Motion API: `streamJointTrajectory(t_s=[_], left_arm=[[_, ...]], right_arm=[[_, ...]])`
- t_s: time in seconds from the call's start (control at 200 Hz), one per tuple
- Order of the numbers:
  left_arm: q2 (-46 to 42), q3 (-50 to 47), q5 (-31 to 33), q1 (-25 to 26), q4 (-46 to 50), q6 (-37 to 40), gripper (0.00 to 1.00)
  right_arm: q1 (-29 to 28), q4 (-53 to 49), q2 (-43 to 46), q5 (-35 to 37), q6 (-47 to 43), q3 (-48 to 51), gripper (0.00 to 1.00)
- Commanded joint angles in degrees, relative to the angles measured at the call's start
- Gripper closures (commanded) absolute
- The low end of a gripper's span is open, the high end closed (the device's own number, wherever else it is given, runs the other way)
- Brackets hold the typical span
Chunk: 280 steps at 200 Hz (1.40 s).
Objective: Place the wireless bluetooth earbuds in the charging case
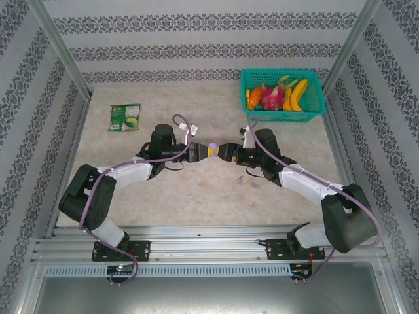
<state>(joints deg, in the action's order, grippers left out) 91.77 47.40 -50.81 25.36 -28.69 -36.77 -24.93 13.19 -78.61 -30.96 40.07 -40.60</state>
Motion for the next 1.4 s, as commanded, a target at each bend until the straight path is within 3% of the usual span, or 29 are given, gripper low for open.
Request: streamJointTrajectory(t_s=[0.0, 0.61, 0.909, 1.139, 1.394], left_arm=[[-0.13, 1.81, -1.56, -0.74, -0.05, 1.11, 0.91], [-3.0, 1.45, -3.14, -0.72, -0.66, 0.34, 0.93], [-2.6, 1.52, -3.09, -0.71, -1.02, 0.24, 0.93], [-1.7, 2.0, -3.16, -0.67, -1.38, 0.08, 0.93], [-1.32, 2.6, -3.49, -0.74, -1.83, -0.57, 0.93]], right_arm=[[-0.59, 1.47, -0.69, -0.08, -1.24, 0.63, 0.29], [2.77, 2.2, -3.39, 2.39, 2.02, 1.21, 0.34], [3.26, 1.09, 4.08, 0.7, 2.82, 3.66, 0.34], [2.32, 0.66, 7.22, -1.16, 3.96, 3.26, 0.34], [-0.19, 1.18, 4.16, -0.32, 3.91, 0.93, 0.35]])
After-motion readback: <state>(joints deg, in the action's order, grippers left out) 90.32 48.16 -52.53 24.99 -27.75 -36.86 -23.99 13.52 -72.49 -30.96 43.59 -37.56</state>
